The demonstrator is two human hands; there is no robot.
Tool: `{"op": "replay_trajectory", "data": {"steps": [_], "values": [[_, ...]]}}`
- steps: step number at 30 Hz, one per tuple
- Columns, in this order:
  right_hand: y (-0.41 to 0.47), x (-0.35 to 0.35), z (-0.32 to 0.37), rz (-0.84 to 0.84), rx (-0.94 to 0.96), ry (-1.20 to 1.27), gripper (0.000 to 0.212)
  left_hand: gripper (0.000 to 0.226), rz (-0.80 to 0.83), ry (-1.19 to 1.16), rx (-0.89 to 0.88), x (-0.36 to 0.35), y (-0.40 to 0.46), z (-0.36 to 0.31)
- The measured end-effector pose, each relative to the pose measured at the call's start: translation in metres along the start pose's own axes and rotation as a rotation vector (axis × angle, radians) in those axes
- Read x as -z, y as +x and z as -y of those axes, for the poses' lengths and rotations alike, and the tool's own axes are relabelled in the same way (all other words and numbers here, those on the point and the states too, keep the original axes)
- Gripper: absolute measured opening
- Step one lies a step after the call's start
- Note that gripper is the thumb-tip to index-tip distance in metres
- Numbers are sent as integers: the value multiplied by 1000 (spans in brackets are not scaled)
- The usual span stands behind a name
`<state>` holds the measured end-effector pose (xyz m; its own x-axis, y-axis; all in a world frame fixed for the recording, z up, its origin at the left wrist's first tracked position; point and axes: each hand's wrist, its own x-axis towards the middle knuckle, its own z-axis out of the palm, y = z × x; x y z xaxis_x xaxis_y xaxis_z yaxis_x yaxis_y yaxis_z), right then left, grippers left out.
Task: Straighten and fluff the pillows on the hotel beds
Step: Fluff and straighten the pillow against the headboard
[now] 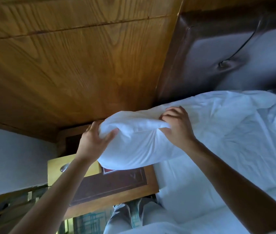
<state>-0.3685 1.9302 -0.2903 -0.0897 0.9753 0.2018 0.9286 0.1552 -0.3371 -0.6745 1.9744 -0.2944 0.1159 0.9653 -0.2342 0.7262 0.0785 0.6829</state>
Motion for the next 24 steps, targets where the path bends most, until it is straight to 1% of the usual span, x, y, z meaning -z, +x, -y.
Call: {"op": "replay_trajectory", "data": {"steps": [2, 4, 7, 9, 11, 12, 14, 15, 17, 19, 20, 22, 23, 24], "values": [[4, 13, 0, -65, 53, 30, 7, 51, 34, 18, -28, 9, 0, -2], [1, 22, 1, -74, 89, 61, 13, 56, 60, 37, -57, 16, -3, -2], [-12, 25, 1, -32, 62, 71, 30, 52, 120, 7, -35, 18, -13, 2], [-20, 23, 0, 12, -11, 73, 28, 48, 115, -27, -21, 10, -21, 5], [-23, 21, 2, 70, -118, 80, 17, 48, 52, -41, -19, -1, -27, 8], [-25, 20, 3, 116, -192, 77, 20, 49, 21, -51, -11, -6, -30, 10], [-26, 25, 3, 206, -351, 74, 38, 50, -24, -103, -10, -13, -35, 12], [-26, 29, 3, 228, -406, 71, 47, 49, -43, -125, -18, -15, -36, 12], [-28, 41, -1, 244, -488, 83, 57, 48, -71, -143, -39, -18, -38, 13], [-33, 57, -8, 242, -595, 99, 57, 51, -77, -156, -57, -20, -40, 14], [-36, 65, -13, 223, -673, 104, 52, 56, -72, -160, -61, -20, -42, 15], [-44, 75, -21, 118, -876, 113, 35, 66, -60, -169, -68, -19, -45, 16], [-47, 76, -24, 71, -972, 104, 35, 70, -56, -177, -73, -18, -48, 17], [-50, 74, -28, 56, -1056, 97, 43, 71, -51, -183, -83, -17, -51, 18]]}}
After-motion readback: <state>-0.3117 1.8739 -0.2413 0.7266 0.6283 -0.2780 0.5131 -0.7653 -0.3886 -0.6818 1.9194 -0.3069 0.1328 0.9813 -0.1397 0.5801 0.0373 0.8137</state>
